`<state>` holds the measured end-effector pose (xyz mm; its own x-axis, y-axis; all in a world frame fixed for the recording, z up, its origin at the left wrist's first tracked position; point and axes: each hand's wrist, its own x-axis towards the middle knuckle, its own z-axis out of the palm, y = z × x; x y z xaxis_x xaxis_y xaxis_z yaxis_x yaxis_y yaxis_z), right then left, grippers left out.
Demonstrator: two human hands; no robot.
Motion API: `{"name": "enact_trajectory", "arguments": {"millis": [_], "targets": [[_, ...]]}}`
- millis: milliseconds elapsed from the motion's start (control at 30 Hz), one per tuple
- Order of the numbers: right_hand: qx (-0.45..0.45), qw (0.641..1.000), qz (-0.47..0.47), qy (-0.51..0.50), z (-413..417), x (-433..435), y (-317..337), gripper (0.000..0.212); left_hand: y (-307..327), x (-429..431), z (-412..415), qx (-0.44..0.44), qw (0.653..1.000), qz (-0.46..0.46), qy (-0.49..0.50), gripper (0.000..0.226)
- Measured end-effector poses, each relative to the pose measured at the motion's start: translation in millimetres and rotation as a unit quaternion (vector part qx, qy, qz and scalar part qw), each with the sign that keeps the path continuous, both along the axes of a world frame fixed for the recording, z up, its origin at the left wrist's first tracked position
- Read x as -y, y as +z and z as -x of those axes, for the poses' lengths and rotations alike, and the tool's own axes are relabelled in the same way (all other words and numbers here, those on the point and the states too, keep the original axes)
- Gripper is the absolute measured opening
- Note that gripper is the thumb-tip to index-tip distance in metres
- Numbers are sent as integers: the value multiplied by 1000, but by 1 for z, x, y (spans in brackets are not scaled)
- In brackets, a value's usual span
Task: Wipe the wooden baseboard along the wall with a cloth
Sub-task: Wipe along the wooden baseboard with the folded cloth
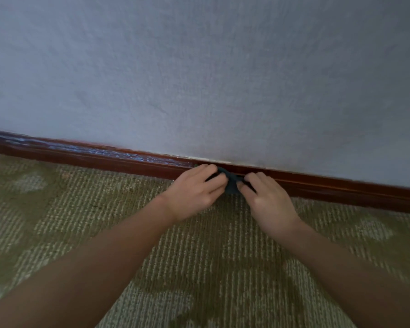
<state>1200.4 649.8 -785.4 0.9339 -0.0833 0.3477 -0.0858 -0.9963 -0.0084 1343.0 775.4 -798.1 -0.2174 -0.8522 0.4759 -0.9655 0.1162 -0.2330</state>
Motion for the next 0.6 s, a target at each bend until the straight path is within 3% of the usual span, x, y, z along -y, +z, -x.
{"name": "enact_trajectory", "arguments": {"millis": [233, 433, 600], "targets": [[51, 999, 3, 17, -13, -8, 6, 33, 0, -23, -11, -39, 998, -4, 56, 20], [6, 1000, 10, 18, -21, -9, 11, 33, -3, -26, -16, -54, 997, -19, 42, 21], [-4, 1000, 10, 20, -26, -17, 14, 34, 5, -24, -25, -10, 1000, -16, -1, 18]]}}
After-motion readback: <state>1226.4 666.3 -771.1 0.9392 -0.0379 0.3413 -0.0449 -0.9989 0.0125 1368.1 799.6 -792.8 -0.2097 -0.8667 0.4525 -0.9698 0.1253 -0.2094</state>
